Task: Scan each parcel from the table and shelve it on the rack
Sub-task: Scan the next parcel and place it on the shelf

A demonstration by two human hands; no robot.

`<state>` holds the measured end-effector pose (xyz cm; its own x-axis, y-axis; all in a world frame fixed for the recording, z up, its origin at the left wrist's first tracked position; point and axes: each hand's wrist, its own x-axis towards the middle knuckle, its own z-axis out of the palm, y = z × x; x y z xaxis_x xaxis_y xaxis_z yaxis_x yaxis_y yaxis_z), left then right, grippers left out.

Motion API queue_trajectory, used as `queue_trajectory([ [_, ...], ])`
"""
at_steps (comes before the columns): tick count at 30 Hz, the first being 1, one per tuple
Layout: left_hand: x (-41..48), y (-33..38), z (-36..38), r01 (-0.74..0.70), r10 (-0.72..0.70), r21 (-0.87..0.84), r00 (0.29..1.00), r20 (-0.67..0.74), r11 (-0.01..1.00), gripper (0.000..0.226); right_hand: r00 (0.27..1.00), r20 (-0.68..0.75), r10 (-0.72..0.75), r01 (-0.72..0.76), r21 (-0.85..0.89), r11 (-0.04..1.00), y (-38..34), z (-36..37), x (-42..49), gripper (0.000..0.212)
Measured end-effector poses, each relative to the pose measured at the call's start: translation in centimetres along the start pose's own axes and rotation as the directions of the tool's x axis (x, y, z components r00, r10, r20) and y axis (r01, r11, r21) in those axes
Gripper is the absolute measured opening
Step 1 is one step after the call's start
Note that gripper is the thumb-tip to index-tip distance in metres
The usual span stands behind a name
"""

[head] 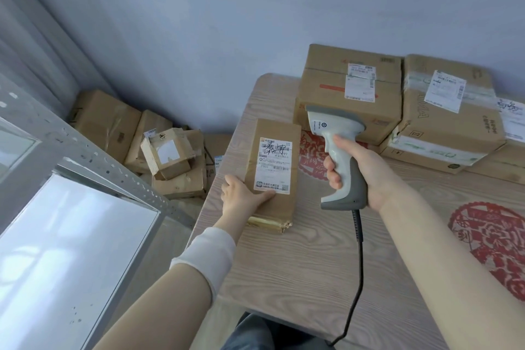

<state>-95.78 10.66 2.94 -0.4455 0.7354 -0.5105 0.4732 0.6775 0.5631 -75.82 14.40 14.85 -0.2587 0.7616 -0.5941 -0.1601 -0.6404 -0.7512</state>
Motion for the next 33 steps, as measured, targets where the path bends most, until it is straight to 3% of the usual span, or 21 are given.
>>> queue_trajectory([
  [4,-0.5,1.1,0.8,-0.015,0.025,-0.087,0.993,0.116,0.996,0.09,1.0,-0.003,0.012,-0.012,0.022,1.0,0.0,-0.1,0.2,0.028],
  [8,-0.7,1.6,2.0,0.045,-0.04,-0.069,0.996,0.078,0.997,0.104,1.0,-0.017,-0.012,0.012,0.017,1.0,-0.1,-0.7,0.2,0.03],
  [10,-0.5,1.4,2.5,0.103,-0.085,-0.175,0.99,0.112,0.979,0.108,0.999,-0.024,-0.021,0.022,0.02,1.0,-0.3,-1.1,0.2,0.031],
  [14,-0.7,0.5,3.5,0.255,-0.173,-0.477,0.962,0.209,0.841,0.101,0.999,-0.019,-0.03,0.03,0.039,0.999,-0.3,-1.5,0.0,0.03],
  [17,-1.0,-0.2,3.9,0.285,-0.188,-0.566,0.956,0.226,0.773,0.089,0.999,-0.025,-0.031,0.032,0.037,0.999,-0.3,-1.6,-0.2,0.031],
  [20,-1.3,-0.4,4.0,0.308,-0.212,-0.61,0.951,0.227,0.73,0.096,0.999,-0.03,-0.037,0.038,0.036,0.999,-0.4,-1.6,-0.4,0.03],
  [22,-1.8,-0.2,4.2,0.315,-0.254,-0.565,0.949,0.185,0.763,0.111,0.999,-0.032,-0.043,0.044,0.039,0.998,-0.4,-1.6,-0.4,0.03],
  [27,-4.3,3.2,5.4,0.255,-0.257,-0.214,0.966,0.019,0.943,0.139,0.998,-0.038,-0.045,0.047,0.046,0.998,-0.4,-1.4,-0.5,0.03],
  [33,-4.8,5.1,7.7,0.281,-0.283,-0.087,0.959,-0.02,0.956,0.143,0.997,-0.047,-0.053,0.055,0.038,0.998,-0.3,-1.4,-0.8,0.029],
])
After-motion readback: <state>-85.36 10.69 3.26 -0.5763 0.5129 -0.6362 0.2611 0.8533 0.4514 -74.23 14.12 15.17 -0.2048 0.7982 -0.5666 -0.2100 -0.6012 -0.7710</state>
